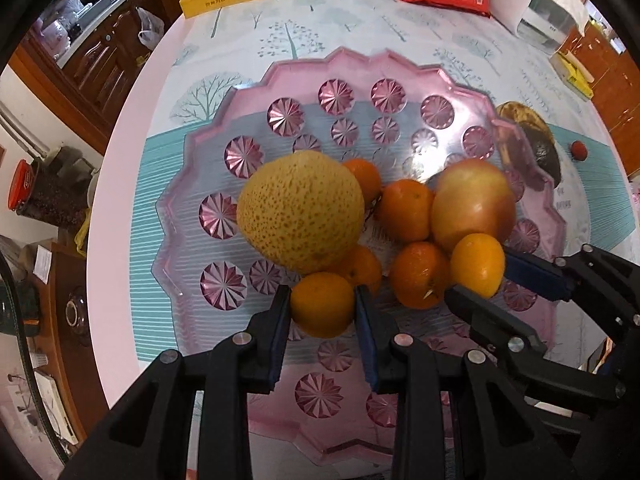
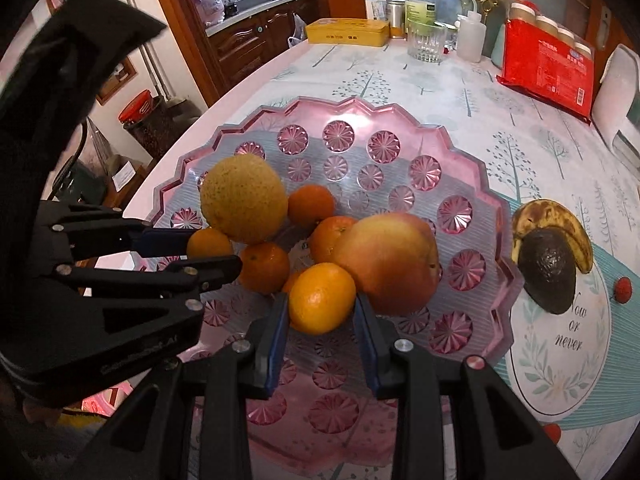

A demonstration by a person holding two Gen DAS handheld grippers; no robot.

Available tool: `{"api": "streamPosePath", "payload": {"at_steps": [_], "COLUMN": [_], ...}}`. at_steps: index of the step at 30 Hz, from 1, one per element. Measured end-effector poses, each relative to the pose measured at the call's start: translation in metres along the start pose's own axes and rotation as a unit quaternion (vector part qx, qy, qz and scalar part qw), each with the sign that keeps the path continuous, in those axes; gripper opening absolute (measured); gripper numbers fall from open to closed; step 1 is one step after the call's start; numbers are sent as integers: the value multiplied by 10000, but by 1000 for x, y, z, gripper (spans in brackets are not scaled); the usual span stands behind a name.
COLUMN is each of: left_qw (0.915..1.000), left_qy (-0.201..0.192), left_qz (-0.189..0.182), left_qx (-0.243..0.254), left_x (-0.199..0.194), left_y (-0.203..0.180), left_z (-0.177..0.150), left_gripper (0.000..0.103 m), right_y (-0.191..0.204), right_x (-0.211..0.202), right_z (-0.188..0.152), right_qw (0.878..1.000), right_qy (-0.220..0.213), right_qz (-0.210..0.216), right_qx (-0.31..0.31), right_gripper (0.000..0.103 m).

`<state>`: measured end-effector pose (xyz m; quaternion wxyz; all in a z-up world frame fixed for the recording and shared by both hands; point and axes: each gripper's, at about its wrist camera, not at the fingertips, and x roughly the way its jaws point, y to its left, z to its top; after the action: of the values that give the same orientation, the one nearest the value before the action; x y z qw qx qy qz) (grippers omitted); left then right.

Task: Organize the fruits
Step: 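Lower the oranges into the bowl and open both tools, then withdraw both open tools from the bowl toward the white plate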

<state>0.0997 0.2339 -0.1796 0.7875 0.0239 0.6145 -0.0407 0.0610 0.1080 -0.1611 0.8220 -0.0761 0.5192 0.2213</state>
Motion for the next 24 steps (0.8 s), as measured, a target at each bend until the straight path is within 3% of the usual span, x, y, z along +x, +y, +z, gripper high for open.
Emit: {"api": "streamPosePath", "payload": {"at_steps": [4, 11, 24], "left_qw": [10000, 9996, 9992], "left_qy": [34, -49, -218], "left_qz": [38, 164, 255], "left_qx": [-21, -223, -222], "left_x": [1, -6, -26], "left_y": [0, 4, -7], "left_z": [1, -4, -18], "left_gripper": [33, 68, 75], "right_y": [1, -7, -13], "right_x": [1, -6, -28], "right_z": [-1, -6, -20], "right_qw": [10000, 9999, 9991], "right_qy": [21, -91, -370], "right_qz": [-12, 10, -39], "right_qx": [-41, 95, 206], "right_gripper": [33, 34, 43]}}
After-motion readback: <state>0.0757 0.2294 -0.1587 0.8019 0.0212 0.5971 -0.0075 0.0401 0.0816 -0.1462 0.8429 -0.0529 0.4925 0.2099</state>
